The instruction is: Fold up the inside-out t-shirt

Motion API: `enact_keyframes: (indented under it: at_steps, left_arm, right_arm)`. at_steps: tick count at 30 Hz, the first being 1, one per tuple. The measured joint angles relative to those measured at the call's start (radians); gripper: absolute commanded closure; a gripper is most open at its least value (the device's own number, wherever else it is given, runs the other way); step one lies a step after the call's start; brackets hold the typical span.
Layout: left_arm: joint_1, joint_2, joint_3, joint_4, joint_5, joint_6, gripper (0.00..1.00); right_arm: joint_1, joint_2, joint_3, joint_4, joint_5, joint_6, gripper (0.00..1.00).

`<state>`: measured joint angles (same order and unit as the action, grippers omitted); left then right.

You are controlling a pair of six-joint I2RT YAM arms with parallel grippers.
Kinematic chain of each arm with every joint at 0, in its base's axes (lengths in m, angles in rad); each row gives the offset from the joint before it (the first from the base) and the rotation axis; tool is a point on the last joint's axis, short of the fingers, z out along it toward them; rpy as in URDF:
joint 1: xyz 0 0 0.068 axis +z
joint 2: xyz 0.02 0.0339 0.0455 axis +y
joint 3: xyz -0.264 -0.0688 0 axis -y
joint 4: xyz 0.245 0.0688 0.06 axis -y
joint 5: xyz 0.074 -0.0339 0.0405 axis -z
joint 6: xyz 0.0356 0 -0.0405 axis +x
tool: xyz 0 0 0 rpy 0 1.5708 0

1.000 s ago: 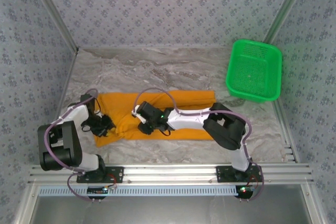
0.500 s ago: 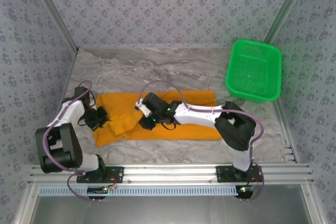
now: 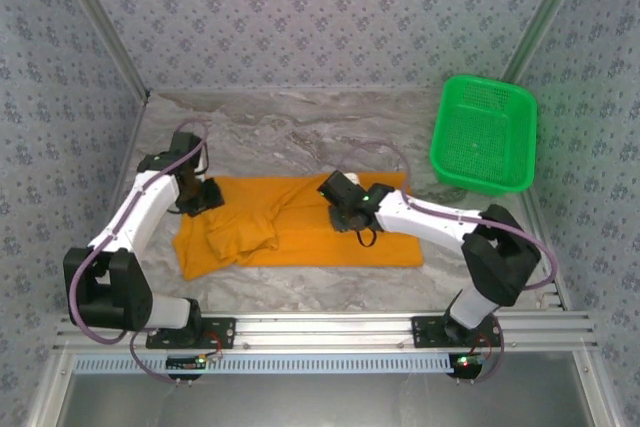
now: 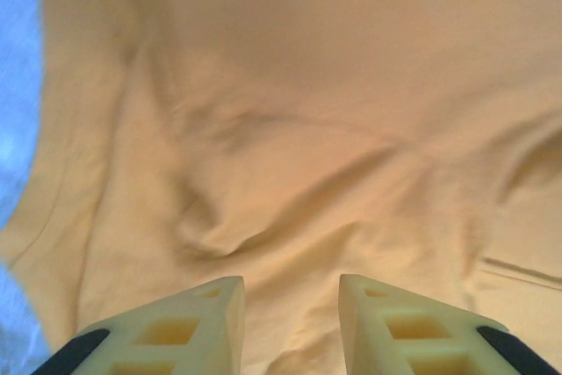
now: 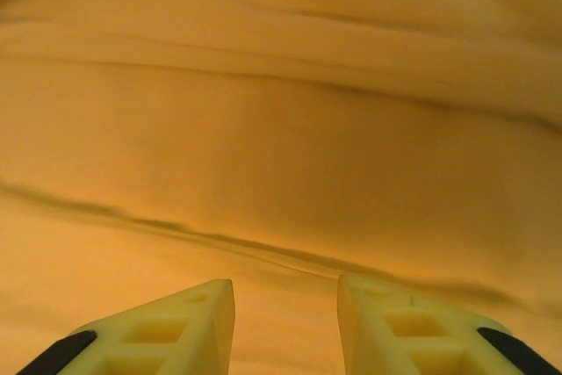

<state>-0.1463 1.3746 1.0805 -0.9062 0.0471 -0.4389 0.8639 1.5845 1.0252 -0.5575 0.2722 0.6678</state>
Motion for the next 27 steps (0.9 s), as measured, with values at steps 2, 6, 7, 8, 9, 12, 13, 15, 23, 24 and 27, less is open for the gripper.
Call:
enact_keyframes:
  at_steps: [2,6,7,8,9,12,13,15,23,24,27]
  left_arm:
    - [-0.037,0.041,0.016,0.028,0.001,0.021,0.67]
    - [-0.079,0.172,-0.023,0.07,0.019,0.039,0.68]
    - [-0.087,0.194,-0.042,0.073,0.023,0.039,0.68]
    - [-0.094,0.211,-0.064,0.072,0.026,0.039,0.68]
    - [-0.1,0.221,-0.087,0.068,0.031,0.039,0.68]
    - [-0.109,0.226,-0.129,0.051,0.042,0.039,0.68]
    - [-0.109,0.226,-0.135,0.047,0.047,0.039,0.68]
    - [-0.109,0.223,-0.15,0.046,0.065,0.038,0.68]
    - [-0.237,0.17,-0.169,0.027,0.058,0.026,0.67]
    - [-0.257,0.166,-0.169,0.027,0.061,0.018,0.67]
    - [-0.294,0.168,-0.172,0.048,0.092,-0.009,0.68]
  right_arm:
    - [-0.005,-0.021,-0.081,-0.032,0.024,0.119,0.63]
    - [-0.046,-0.019,-0.217,-0.013,0.008,0.259,0.69]
    - [-0.06,-0.023,-0.219,0.002,0.002,0.272,0.72]
    - [-0.079,-0.022,-0.22,0.03,-0.004,0.282,0.76]
    - [-0.097,-0.01,-0.217,0.058,-0.004,0.283,0.78]
    - [-0.157,0.059,-0.156,0.122,-0.002,0.249,0.79]
    - [-0.176,0.09,-0.124,0.137,-0.001,0.233,0.79]
    - [-0.23,0.186,-0.018,0.168,-0.006,0.177,0.79]
    - [-0.343,0.527,0.459,0.15,0.015,-0.044,0.64]
    - [-0.354,0.562,0.517,0.139,-0.001,-0.071,0.62]
    - [-0.39,0.605,0.605,0.136,-0.063,-0.135,0.57]
